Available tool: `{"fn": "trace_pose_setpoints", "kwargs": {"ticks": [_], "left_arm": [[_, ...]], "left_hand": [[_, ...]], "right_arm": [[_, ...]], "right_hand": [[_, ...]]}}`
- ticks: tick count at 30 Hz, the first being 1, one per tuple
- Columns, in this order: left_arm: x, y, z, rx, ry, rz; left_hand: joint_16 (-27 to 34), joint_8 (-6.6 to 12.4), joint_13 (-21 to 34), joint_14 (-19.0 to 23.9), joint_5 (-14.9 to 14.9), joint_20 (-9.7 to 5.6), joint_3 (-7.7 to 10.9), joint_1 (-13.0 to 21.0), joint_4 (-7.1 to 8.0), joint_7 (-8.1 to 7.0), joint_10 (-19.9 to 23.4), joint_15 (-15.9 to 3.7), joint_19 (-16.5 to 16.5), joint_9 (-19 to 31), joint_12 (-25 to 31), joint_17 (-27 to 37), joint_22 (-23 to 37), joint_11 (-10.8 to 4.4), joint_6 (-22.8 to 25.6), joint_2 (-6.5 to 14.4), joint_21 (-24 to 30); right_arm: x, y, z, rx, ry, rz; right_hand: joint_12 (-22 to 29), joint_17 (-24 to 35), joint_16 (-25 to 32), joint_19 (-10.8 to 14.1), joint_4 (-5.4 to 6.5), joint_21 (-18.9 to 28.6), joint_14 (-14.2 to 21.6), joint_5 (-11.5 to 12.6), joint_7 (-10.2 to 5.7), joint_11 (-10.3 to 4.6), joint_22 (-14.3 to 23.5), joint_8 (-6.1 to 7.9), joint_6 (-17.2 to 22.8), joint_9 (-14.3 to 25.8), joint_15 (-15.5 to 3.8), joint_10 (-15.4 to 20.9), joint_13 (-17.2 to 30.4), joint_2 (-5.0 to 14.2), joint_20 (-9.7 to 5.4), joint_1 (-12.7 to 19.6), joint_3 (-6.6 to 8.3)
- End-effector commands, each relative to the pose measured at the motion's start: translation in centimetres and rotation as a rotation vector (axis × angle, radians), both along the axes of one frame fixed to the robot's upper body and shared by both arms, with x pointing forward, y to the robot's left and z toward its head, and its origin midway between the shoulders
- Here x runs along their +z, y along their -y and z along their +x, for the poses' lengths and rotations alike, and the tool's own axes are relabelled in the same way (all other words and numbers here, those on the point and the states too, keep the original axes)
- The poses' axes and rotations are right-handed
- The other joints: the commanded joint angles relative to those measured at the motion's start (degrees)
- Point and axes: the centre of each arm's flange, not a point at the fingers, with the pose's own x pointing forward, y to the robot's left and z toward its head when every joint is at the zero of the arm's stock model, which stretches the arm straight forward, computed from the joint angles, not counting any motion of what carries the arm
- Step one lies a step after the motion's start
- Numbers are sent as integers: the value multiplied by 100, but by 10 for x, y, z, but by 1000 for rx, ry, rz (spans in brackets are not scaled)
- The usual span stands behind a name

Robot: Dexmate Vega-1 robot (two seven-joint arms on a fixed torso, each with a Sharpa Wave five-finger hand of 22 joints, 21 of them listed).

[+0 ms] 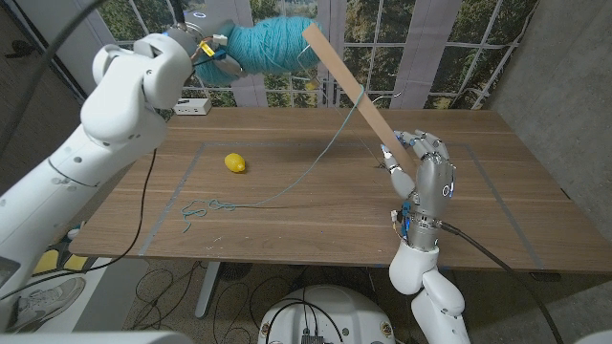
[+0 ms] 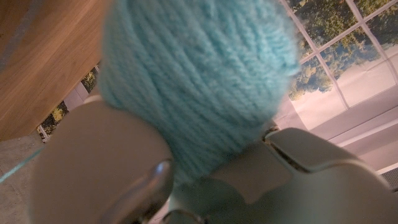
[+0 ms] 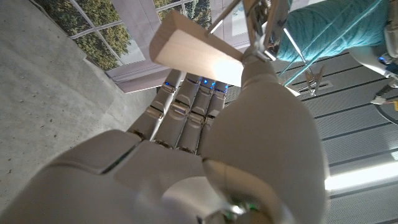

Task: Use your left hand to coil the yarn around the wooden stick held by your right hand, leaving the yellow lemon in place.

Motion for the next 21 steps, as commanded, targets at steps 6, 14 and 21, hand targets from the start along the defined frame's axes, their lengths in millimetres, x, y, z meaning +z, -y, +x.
{"fn": "trace_pose_setpoints", "kwargs": {"ticks": [6,14,21], "left_arm": [[-36,-21,-1,18,-159,-28],[-51,-11,4,-54,-275,-15],[-58,3,4,-169,-403,-21]], "left_hand": [[-65,10,38,1196,-38,-630,972,1316,880,51,181,-1167,-28,17,2,2732,7,-117,11,1660,52],[-87,1,45,1218,-53,-625,977,1314,858,78,186,-1167,-33,11,2,2753,3,-99,8,1662,65],[-101,-7,31,1216,-65,-609,982,1313,839,94,167,-1168,-49,-1,-19,2788,-2,-80,21,1661,71]], "right_arm": [[10,35,24,-45,-42,193],[18,38,31,-65,-56,202],[24,36,36,-81,-64,194]], "right_hand": [[10,30,-53,-42,27,50,77,34,-832,-511,-11,0,828,29,-500,524,27,686,-879,676,-17],[-5,43,-78,-54,33,71,78,38,-824,-521,-14,-1,828,44,-498,525,25,685,-880,683,-32],[-20,57,-111,-70,44,95,77,44,-829,-506,-19,-15,827,44,-497,519,34,692,-879,689,-48]]}}
